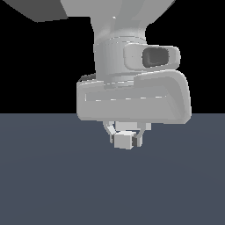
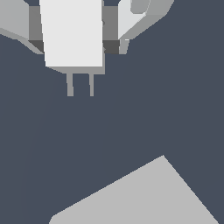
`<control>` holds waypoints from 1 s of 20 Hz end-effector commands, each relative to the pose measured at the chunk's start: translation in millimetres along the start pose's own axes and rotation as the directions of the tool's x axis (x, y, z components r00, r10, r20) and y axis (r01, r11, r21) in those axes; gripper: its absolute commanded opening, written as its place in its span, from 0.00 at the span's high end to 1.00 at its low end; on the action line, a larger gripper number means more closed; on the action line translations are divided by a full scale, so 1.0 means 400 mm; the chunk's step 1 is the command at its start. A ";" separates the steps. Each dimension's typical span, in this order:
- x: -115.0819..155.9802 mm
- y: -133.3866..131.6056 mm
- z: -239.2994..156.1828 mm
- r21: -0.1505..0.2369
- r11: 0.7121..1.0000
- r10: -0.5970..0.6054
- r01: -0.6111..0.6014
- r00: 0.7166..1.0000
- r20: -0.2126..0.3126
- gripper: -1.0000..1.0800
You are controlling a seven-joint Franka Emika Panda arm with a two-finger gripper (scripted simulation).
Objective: Plug the charger into the wall socket.
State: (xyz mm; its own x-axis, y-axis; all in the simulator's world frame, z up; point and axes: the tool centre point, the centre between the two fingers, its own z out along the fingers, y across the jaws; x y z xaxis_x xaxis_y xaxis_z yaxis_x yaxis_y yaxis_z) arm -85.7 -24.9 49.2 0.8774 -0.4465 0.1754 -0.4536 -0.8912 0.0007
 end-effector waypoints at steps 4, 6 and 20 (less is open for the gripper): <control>0.025 0.018 -0.023 0.020 0.993 -0.116 0.116 0.993 -0.003 1.00; 0.034 0.024 -0.031 0.027 0.987 -0.155 0.155 0.988 -0.004 1.00; 0.099 0.052 -0.081 0.072 0.911 -0.406 0.406 0.914 -0.015 1.00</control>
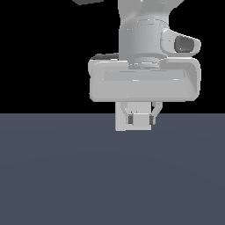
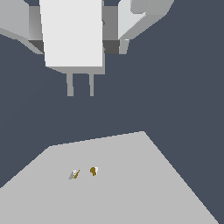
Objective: Plug the charger into the wall socket.
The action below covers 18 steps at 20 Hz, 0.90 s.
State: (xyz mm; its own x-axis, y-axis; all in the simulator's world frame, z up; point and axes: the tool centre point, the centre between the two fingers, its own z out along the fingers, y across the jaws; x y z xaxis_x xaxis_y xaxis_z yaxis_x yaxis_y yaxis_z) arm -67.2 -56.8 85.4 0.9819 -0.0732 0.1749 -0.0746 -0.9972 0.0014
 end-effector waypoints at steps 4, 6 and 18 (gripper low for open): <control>0.018 0.012 -0.016 0.016 0.996 -0.085 0.085 0.996 0.000 1.00; 0.024 0.015 -0.020 0.020 0.994 -0.108 0.108 0.994 0.000 1.00; 0.037 0.023 -0.031 0.031 0.986 -0.166 0.166 0.986 0.001 1.00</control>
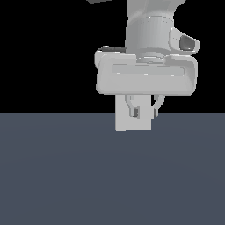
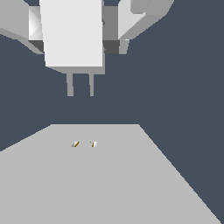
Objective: Plug the charger into the wall socket.
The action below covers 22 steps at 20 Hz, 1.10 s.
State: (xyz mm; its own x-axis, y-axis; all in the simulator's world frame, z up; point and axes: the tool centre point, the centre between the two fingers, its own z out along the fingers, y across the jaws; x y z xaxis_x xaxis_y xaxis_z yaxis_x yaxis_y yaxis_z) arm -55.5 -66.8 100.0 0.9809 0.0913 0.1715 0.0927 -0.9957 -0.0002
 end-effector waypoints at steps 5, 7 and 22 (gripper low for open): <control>0.002 -0.001 0.000 0.000 1.000 -0.002 0.002 1.000 0.000 1.00; 0.008 0.000 0.001 0.000 1.000 -0.002 0.002 1.000 0.000 1.00; 0.119 -0.001 0.021 0.000 1.000 -0.002 0.002 1.000 0.001 1.00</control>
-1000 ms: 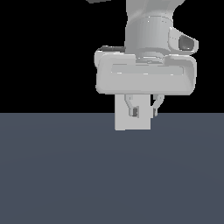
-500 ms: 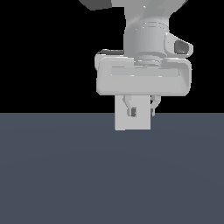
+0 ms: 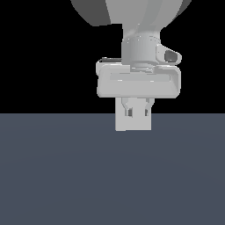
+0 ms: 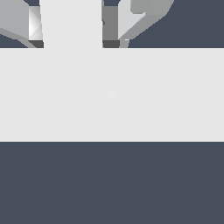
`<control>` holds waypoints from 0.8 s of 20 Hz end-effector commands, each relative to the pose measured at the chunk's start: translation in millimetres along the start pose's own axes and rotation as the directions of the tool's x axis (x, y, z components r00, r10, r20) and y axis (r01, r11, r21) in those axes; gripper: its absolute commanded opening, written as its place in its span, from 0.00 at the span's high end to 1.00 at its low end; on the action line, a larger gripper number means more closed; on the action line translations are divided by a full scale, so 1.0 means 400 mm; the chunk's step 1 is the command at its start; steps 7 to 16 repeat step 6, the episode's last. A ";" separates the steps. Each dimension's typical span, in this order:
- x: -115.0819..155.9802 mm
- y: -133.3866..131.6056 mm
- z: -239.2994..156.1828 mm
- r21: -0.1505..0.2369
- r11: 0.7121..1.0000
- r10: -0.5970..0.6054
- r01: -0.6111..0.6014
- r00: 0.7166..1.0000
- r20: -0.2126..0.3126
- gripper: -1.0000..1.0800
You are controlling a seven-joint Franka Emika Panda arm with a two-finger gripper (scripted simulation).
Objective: Plug the charger into the wall socket.
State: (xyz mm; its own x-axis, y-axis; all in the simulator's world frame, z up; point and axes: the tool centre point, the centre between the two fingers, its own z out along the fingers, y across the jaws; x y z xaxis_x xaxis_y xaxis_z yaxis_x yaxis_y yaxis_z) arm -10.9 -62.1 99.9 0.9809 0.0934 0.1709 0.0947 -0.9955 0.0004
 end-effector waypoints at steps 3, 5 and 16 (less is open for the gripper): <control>0.015 0.000 0.003 0.000 1.000 0.000 0.000 1.000 0.000 1.00; 0.014 0.000 0.002 0.000 1.000 0.000 0.000 1.000 0.000 1.00; 0.013 0.000 0.002 0.000 1.000 0.000 0.000 1.000 0.000 1.00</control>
